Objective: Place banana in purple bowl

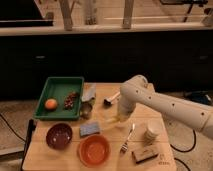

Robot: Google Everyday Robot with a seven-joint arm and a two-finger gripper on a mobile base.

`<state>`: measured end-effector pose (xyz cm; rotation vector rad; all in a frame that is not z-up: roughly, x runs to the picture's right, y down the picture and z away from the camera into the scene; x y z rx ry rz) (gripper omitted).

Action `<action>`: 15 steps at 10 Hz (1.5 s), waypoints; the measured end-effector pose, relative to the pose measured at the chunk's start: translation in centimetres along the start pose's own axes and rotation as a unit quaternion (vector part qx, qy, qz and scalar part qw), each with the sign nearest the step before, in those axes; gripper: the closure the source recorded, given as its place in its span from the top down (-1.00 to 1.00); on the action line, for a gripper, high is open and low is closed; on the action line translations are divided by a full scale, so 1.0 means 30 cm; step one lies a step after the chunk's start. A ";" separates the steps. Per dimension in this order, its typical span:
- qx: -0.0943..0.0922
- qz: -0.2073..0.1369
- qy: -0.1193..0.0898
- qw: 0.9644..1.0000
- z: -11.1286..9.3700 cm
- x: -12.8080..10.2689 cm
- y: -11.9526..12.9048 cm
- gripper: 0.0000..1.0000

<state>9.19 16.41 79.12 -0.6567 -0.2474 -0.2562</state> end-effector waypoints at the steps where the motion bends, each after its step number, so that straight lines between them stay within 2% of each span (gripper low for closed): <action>1: -0.001 -0.002 0.001 1.000 0.000 -0.005 0.010 -0.95; 5: -0.004 -0.007 0.009 1.000 -0.018 -0.022 0.049 -0.94; 7: -0.007 -0.005 0.013 1.000 -0.021 -0.023 0.062 -0.78; 11: -0.012 0.000 0.021 1.000 -0.027 -0.025 0.091 -0.78; 12: -0.014 0.014 0.021 1.000 -0.027 -0.015 0.111 -0.78; 15: -0.019 0.020 0.029 0.999 -0.036 -0.015 0.136 -0.78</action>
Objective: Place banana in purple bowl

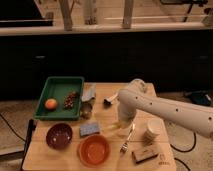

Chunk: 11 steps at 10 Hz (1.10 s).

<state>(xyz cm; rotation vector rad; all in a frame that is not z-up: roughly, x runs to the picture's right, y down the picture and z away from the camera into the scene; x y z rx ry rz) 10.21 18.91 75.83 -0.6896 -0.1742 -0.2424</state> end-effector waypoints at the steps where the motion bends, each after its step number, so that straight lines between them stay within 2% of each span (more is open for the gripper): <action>1: -0.002 0.002 0.001 1.000 -0.003 -0.009 0.001 -0.78; 3: 0.001 0.006 0.003 1.000 -0.008 -0.008 0.003 -0.78; 5: 0.000 0.013 0.008 1.000 -0.017 -0.008 0.019 -0.88; 9: 0.000 0.028 0.014 0.999 -0.026 -0.002 0.041 -0.88; 11: 0.003 0.052 0.015 0.999 -0.027 0.002 0.058 -0.88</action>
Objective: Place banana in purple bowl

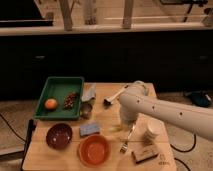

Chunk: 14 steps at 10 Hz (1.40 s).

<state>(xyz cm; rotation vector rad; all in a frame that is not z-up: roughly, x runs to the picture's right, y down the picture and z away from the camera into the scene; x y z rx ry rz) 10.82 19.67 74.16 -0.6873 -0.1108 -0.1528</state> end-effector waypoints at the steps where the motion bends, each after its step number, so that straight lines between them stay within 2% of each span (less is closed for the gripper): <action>1: 0.000 0.000 0.002 1.000 -0.004 0.000 0.006 -0.88; 4: 0.006 0.020 -0.001 1.000 0.003 0.028 0.009 -0.88; 6: 0.009 0.038 -0.003 0.999 0.013 0.034 0.008 -0.77; 9: 0.014 0.054 -0.006 0.998 0.011 0.055 0.003 -0.87; 14: 0.022 0.082 -0.011 0.996 0.016 0.078 -0.011 -0.87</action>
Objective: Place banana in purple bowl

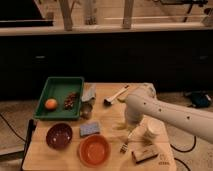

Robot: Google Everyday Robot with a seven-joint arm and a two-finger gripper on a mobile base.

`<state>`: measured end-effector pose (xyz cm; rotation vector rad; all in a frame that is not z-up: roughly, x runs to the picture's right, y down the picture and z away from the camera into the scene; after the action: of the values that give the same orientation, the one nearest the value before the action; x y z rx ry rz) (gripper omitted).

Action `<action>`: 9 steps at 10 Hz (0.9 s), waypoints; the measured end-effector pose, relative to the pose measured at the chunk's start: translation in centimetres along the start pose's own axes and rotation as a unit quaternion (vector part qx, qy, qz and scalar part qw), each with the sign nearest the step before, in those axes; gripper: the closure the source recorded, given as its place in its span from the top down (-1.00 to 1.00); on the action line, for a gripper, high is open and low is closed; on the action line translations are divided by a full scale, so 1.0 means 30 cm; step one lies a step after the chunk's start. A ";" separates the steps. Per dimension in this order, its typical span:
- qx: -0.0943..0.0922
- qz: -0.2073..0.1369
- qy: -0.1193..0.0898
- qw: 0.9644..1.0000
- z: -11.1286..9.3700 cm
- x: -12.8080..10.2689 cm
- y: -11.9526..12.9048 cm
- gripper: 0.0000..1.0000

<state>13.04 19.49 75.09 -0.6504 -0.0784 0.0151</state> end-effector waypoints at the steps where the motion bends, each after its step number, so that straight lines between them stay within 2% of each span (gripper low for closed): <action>1: 0.001 0.006 -0.001 1.000 0.002 0.000 -0.007 -0.89; 2: 0.002 0.007 -0.002 1.000 0.001 0.000 -0.011 -0.98; 3: 0.005 -0.006 -0.002 1.000 -0.010 -0.009 -0.017 -1.00; 4: 0.007 -0.035 -0.005 0.999 -0.022 -0.050 -0.029 -1.00; 6: 0.009 -0.069 -0.006 0.998 -0.042 -0.095 -0.043 -1.00; 9: 0.010 -0.135 -0.010 0.991 -0.073 -0.195 -0.074 -1.00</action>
<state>7.35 16.17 74.29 -0.6149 -0.1854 -0.2375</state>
